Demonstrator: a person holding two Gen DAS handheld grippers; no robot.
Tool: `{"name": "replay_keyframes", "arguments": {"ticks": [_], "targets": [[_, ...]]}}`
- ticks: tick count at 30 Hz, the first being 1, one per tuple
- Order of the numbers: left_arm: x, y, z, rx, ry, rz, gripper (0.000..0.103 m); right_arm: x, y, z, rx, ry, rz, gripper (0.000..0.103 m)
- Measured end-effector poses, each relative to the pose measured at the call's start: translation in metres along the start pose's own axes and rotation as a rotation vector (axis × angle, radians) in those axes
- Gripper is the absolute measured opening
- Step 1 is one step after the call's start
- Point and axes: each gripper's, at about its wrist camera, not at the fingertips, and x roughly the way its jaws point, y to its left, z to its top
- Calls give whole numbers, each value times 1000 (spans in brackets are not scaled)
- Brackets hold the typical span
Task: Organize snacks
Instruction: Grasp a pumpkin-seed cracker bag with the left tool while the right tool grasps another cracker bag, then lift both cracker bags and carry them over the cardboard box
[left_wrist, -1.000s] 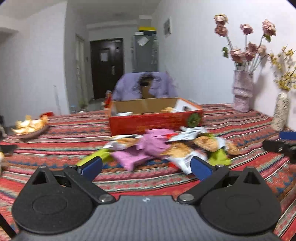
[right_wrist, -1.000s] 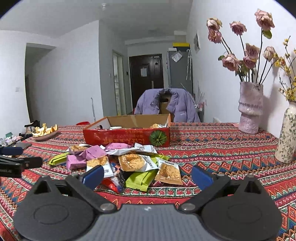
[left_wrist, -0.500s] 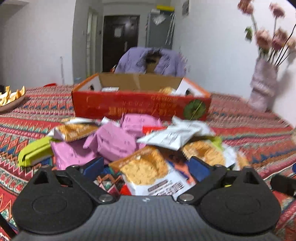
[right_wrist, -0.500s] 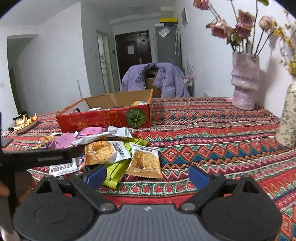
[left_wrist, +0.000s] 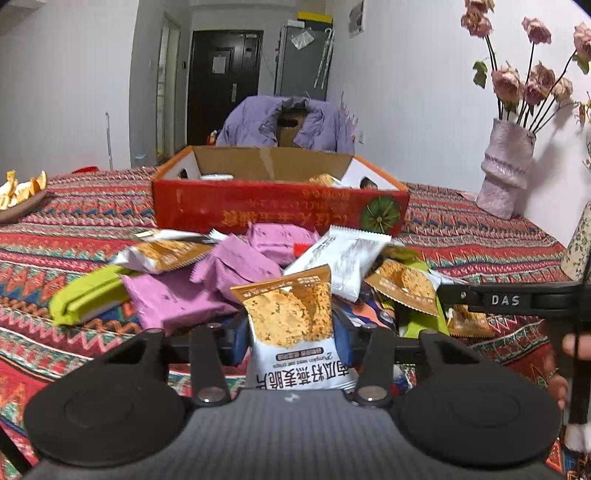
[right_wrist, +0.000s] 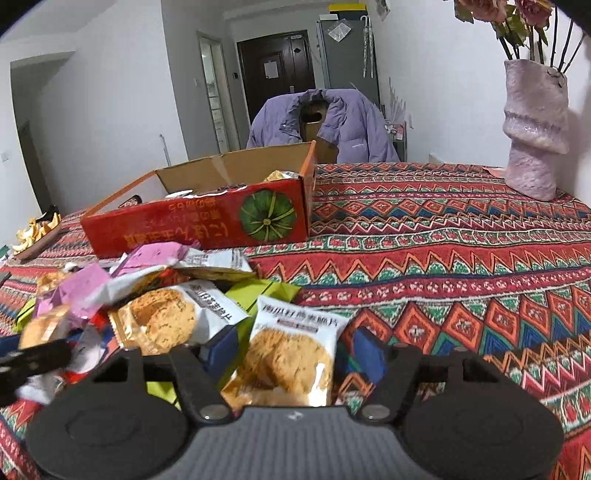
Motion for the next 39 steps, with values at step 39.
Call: {"name": "replay_keyframes", "arguments": {"ticks": [39], "targets": [[-29,73,113,2,6,-66,45,-129,78,63,-212,-220,171,45]]}}
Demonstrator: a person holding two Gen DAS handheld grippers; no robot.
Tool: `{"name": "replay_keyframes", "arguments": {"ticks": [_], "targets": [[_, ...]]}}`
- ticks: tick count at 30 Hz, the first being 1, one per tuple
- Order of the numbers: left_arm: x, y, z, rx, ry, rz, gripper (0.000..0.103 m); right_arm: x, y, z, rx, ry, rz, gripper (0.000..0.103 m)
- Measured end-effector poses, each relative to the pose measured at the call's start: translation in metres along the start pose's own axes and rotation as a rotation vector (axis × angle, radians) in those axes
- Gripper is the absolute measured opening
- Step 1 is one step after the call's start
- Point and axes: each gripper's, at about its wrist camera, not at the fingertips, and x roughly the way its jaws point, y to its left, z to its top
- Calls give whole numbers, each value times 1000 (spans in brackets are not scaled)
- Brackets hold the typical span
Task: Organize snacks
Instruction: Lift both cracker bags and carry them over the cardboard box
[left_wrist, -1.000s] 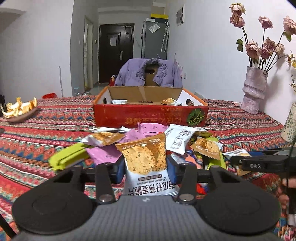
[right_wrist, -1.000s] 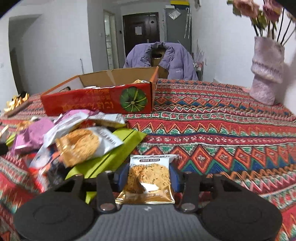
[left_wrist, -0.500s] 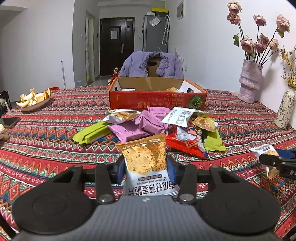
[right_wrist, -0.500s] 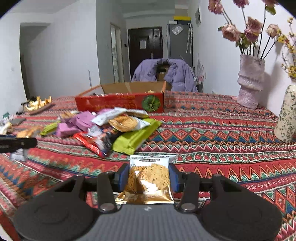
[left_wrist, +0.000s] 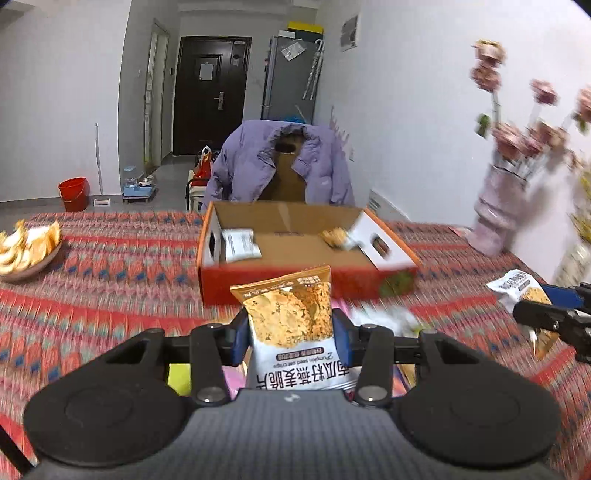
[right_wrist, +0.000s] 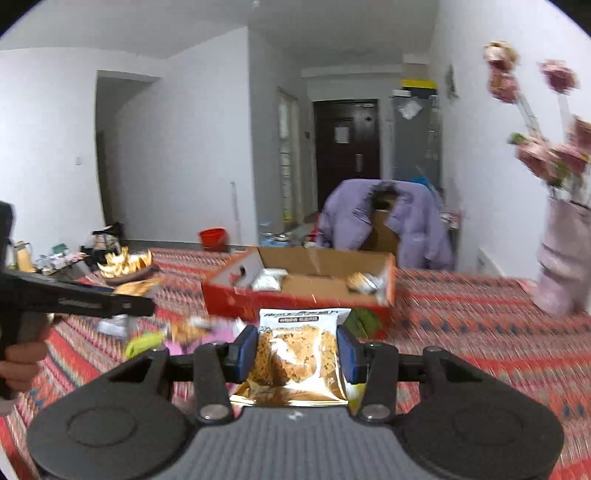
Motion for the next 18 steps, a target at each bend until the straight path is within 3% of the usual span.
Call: {"name": "replay_keyframes", "arguments": {"ticks": [6,9,15,18], "targets": [[103,23,67,-13,88,-11,46,117,-22,58,33,78,43,45],[163,28,98,-9,127,-19,46,188,-35,80,20,117,-11,45],[287,37,130,-17,254,-20,47,323,-60,101,79,261,-59,45],[325,42,133,-44,279,14,47,373,-67,100,89,325,-94,45]]}}
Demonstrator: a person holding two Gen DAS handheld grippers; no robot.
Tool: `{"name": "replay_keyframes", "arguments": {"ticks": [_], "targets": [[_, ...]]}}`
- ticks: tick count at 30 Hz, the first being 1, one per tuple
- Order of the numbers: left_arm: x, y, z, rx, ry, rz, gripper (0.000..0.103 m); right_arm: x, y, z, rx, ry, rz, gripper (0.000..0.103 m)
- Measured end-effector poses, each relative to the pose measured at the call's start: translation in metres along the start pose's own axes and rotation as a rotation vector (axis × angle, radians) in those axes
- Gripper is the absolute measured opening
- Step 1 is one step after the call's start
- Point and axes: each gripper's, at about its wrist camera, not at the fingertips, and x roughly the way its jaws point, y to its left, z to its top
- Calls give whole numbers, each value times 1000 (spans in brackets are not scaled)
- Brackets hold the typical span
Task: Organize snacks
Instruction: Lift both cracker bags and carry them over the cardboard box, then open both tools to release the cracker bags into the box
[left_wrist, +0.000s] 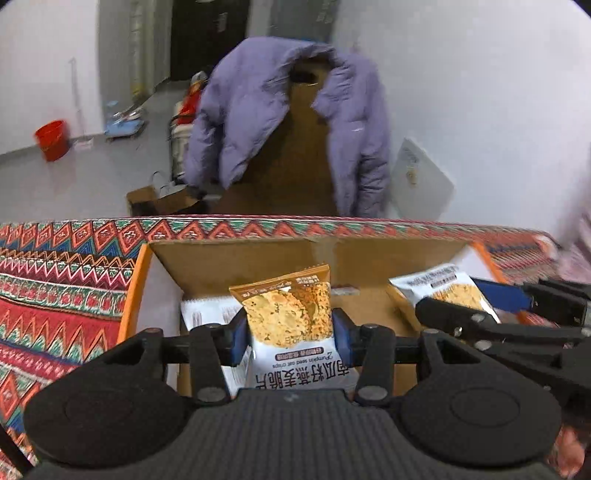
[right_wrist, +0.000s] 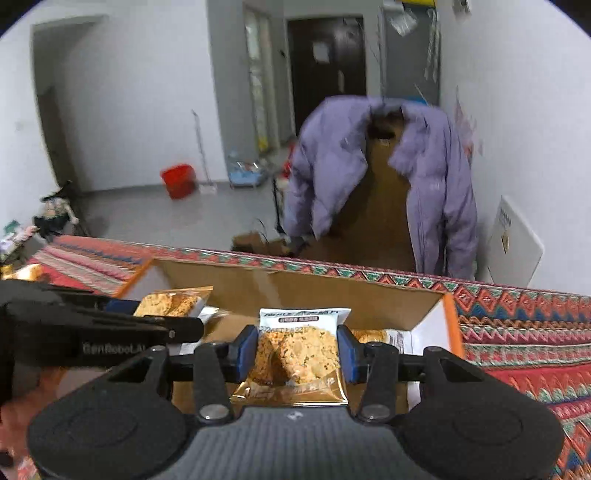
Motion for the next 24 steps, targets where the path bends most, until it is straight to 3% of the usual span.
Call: {"name": "replay_keyframes", "arguments": {"ticks": [2,4,6,8,10,14,17,24], "targets": [[17,4,5,-31,18,-7,50,22,-3,6,32,21,24,46],[29,12,8,-77,24,21,62,37,-10,7,81,24,25,48],[34,16,9,-79,30,-3,63,46,-14,7,94,26,36,47],[33,20,9,-86,24,-29,66,43,-18,4,98,7,34,55],[28,19,10,-70,3,-50,78,34,-23,3,106,-3,41,63],[-5,16,10,-6,-28,-48,80,-3,-27,3,67,-16,24,67],[-37,12,10,23,-34,-23,86,-34,-24,5,8,-5,6,76],[-140,-5,-19,134,-85,-10,97,-122,-12,-9,-85,-32,-38,84]]}}
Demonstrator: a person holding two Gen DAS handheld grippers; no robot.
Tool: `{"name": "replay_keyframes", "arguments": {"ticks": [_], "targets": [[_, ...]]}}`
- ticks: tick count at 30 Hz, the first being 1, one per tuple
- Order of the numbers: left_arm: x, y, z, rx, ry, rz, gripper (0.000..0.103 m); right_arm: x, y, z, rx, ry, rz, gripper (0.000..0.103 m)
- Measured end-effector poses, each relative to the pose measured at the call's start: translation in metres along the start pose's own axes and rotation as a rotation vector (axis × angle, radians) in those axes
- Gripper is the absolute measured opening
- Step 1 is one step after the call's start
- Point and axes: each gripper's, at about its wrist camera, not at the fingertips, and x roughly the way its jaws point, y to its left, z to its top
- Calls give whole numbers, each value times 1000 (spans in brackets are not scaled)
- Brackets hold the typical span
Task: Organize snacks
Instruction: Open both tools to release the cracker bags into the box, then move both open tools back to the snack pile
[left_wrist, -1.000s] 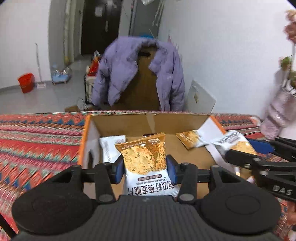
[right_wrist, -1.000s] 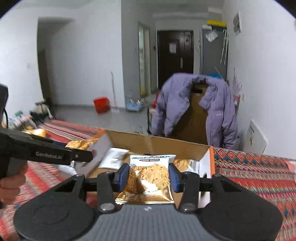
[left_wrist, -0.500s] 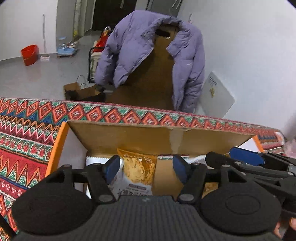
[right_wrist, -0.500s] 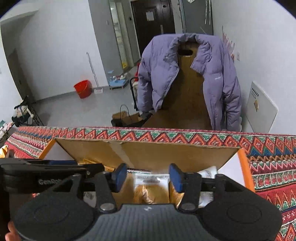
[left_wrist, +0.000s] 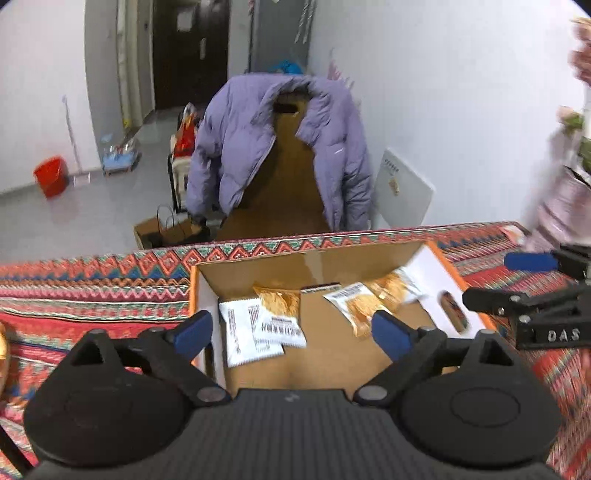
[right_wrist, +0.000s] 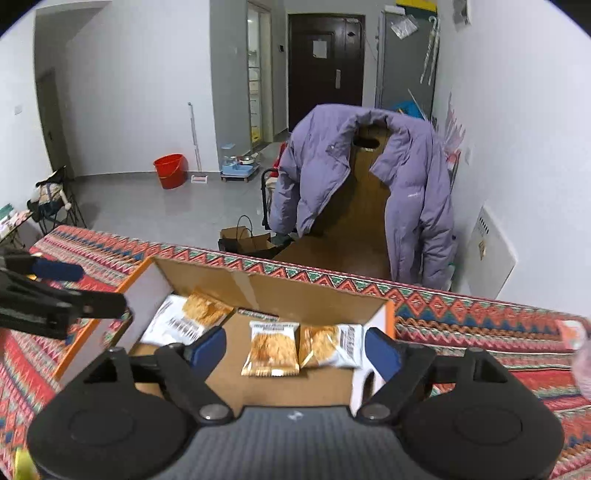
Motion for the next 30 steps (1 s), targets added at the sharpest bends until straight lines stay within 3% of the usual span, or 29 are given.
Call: {"name": "replay_keyframes", "arguments": {"ticks": [4,8,11,16,23,30], "targets": [[-65,-14,-30,44,-68,18,99,-61,14,-24,-71,-50,-26,91],[-126,-26,-72,56,-123,24,103,-124,18,-55,-57,-121,10,93],[-166,-36,-110,86,-174,36,103,-168,20,-83,-40,-186,37,103],[-219,-50,-170,68,-283,58,103,-233,33,-141,-38,-284,34,103],[-276,-62,-268,17,-383,79,103,-291,65,-234,-38,-391,25,103],[-293,-76,-334,40,-361,130,103,-308,94,-321,20,-418,-54,103]]}}
